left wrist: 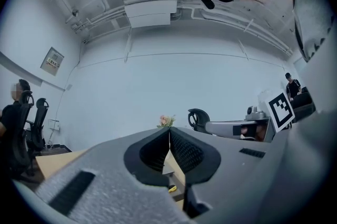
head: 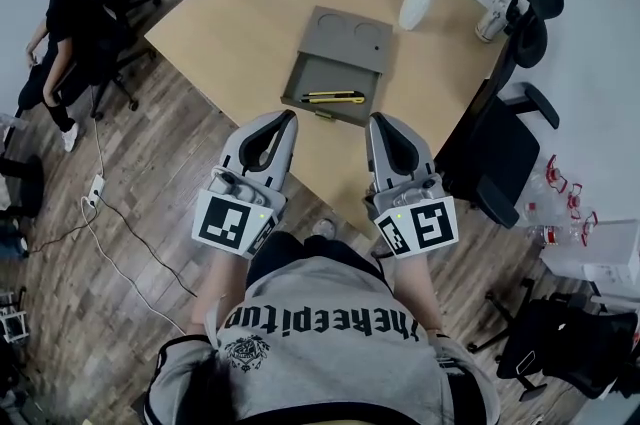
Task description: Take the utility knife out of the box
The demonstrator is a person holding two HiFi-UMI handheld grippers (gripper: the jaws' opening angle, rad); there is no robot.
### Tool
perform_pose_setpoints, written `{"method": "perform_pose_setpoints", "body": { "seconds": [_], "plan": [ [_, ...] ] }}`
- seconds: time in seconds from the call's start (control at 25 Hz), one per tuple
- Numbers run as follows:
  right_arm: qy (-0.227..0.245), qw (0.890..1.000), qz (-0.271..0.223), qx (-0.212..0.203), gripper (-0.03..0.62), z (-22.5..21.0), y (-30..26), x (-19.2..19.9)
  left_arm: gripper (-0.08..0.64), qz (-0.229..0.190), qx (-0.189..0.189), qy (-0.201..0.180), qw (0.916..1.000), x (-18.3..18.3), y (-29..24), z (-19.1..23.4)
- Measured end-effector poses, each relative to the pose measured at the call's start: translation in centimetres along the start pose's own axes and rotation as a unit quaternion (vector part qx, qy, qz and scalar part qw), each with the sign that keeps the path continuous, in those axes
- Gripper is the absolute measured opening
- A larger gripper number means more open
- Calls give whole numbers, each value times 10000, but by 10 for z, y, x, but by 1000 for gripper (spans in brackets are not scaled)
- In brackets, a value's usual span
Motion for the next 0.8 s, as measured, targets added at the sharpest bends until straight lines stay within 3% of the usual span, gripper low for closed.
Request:
{"method": "perform_pose_setpoints", "body": {
  "seconds": [0.36,0.8],
  "plan": [
    [-122,9998,40,177,6,-18,-9,12,18,239,123,30,9996,13,-21,6],
    [12,9954,129,951,6,-38,-35,20,18,271,874,295,9954,32,-70,39]
  ]
}}
Point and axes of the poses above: the fingertips, and each gripper's own axes: y backward along the fingers, z to its left, x out of its underside, the point moved 4 cm from there along y, backward along the fingers, and after that the axes turned 6 degrees about -z, right-handed, at the moved point
